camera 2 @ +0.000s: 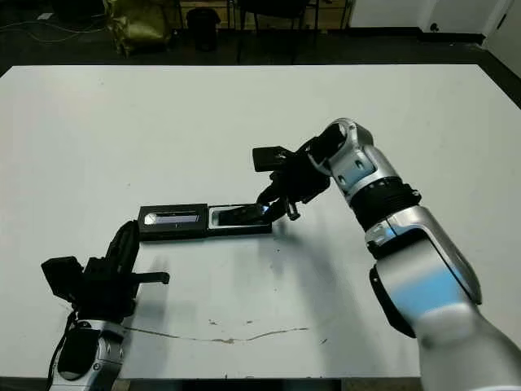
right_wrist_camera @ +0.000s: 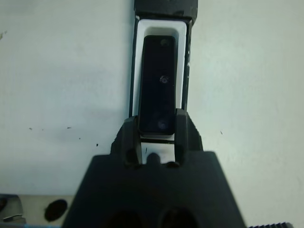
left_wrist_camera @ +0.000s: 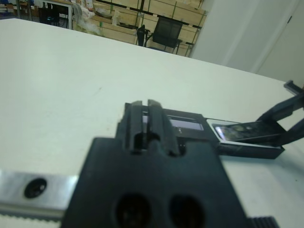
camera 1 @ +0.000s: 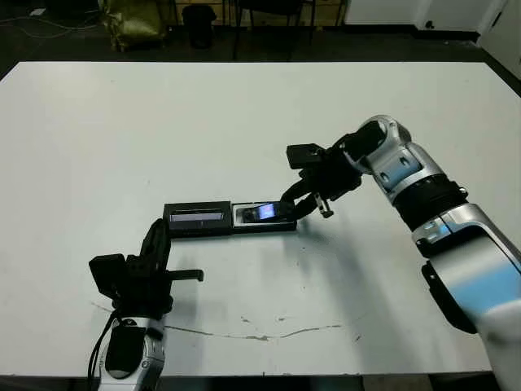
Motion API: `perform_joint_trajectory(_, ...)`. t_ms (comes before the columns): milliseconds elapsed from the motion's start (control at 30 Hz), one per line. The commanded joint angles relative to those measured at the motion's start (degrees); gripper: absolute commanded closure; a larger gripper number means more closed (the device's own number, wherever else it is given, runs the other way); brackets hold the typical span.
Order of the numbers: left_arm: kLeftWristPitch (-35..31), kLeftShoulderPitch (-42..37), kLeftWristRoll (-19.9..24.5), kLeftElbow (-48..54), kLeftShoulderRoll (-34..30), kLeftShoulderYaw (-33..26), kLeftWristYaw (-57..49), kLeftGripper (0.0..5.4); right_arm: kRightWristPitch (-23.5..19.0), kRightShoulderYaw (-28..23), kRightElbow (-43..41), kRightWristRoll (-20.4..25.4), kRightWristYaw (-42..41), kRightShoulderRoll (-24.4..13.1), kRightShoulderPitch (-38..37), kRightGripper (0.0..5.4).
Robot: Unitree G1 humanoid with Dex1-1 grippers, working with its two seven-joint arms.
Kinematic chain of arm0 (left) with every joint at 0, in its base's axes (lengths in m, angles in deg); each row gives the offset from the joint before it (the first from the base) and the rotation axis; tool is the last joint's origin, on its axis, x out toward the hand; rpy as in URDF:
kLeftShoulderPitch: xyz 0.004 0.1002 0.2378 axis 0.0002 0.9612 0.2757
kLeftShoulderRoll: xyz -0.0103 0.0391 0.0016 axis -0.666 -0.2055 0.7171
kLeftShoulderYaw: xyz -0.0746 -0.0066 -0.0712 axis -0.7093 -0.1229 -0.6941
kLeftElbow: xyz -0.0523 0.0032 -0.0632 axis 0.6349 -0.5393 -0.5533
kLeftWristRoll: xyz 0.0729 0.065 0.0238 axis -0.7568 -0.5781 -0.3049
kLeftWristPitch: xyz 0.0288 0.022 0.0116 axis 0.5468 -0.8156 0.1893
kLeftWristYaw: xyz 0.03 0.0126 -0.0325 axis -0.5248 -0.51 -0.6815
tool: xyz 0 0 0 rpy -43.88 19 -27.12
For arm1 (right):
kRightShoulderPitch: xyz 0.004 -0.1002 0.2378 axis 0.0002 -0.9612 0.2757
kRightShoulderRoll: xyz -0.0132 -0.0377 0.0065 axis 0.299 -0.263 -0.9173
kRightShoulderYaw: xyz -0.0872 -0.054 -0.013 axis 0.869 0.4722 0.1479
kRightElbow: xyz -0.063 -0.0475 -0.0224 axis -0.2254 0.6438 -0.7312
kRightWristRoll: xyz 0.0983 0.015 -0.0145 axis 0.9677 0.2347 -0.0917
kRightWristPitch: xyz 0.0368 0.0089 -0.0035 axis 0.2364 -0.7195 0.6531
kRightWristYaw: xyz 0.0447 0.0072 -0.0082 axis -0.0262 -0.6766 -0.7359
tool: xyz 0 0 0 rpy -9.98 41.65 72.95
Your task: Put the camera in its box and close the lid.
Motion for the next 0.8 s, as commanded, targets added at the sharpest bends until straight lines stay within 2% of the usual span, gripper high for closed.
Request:
perform_joint_trajectory(33, -0.88, 0.81, -0.17, -0.30, -0.01, 0.05, -0.18, 5.40, 0.47, 0.97, 2.27, -0.82, -0.04, 1.91, -0.32, 5.05)
perform_joint_trajectory(367, 0.12, 0.58, 0.32, -0.99, -0.17, -0.14, 0.52, 5.40, -0.57, 1.60, 2.75, -2.57, 0.92, 3.56, 0.79, 5.05)
perform_joint_trajectory(633, -0.81, 0.49, 0.50, -0.66, 0.03, -0.21, 0.22, 5.40, -0.10, 0.67, 2.16, -1.69, 0.35, 4.19, 0.18, 5.05)
perform_joint_trajectory(767, -0.94, 0.51, 0.12, -0.43, -0.24, -0.15, 0.16, 5.40, 1.66, -0.32, 1.59, -1.32, 1.57, 3.79, -0.53, 5.05)
perform_joint_trajectory(800, -0.99, 0.53, -0.06, -0.36, -0.27, -0.10, 0.07, 5.40, 2.04, -0.22, 1.26, -1.75, 2.04, 3.48, -0.53, 4.87)
